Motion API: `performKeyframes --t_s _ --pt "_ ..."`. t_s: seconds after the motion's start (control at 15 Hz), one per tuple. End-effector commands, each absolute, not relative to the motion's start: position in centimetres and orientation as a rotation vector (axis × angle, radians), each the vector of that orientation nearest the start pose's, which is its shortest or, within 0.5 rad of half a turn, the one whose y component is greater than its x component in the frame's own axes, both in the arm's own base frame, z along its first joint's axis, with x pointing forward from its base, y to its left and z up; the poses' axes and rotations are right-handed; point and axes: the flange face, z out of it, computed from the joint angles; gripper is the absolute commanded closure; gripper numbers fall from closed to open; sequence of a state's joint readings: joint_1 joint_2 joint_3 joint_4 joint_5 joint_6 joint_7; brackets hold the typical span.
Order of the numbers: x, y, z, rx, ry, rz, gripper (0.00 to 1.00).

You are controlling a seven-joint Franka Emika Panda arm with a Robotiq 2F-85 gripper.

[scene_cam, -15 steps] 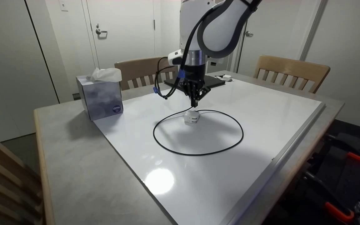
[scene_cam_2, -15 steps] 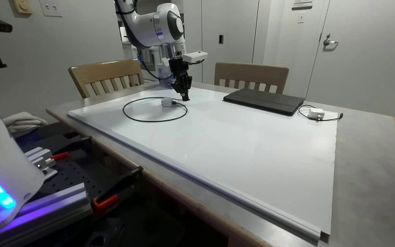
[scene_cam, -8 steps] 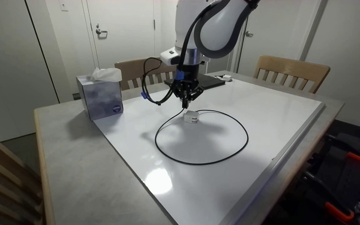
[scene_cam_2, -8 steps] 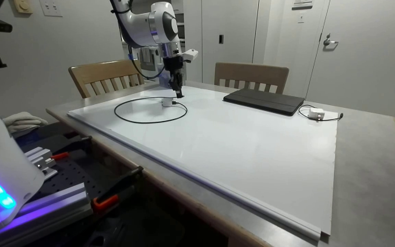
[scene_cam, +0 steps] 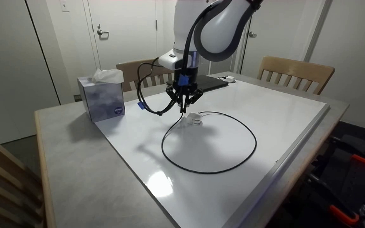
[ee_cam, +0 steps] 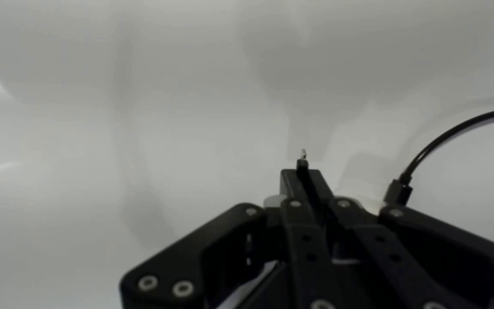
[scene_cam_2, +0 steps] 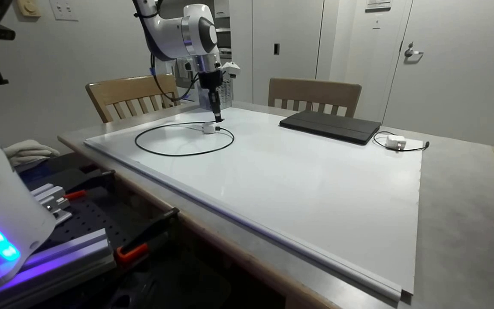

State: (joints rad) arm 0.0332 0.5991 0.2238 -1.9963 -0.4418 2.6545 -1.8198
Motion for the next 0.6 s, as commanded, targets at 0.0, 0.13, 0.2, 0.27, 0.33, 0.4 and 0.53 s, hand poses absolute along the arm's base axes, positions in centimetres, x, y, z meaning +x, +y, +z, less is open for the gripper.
performKeyframes --t_s 0.0,0.13,0.2,0.27,0.33,0.4,0.53 --pt "58.8 16.5 16.8 1.056 2.821 0.013 0.98" --pt "58.7 17.4 16.7 0.974 2.856 0.019 0.98" --pt "58.7 17.8 16.7 0.921 2.871 0.016 0.98" --pt "58.7 18.4 16.6 0.858 2.882 -0.015 0.98" --pt "58.6 19.0 16.6 0.798 2.891 -0.031 0.98" --pt "58.6 19.5 16.6 0.739 2.905 -0.032 0.98" --pt "58.5 20.8 16.6 0.61 2.932 -0.02 0.98"
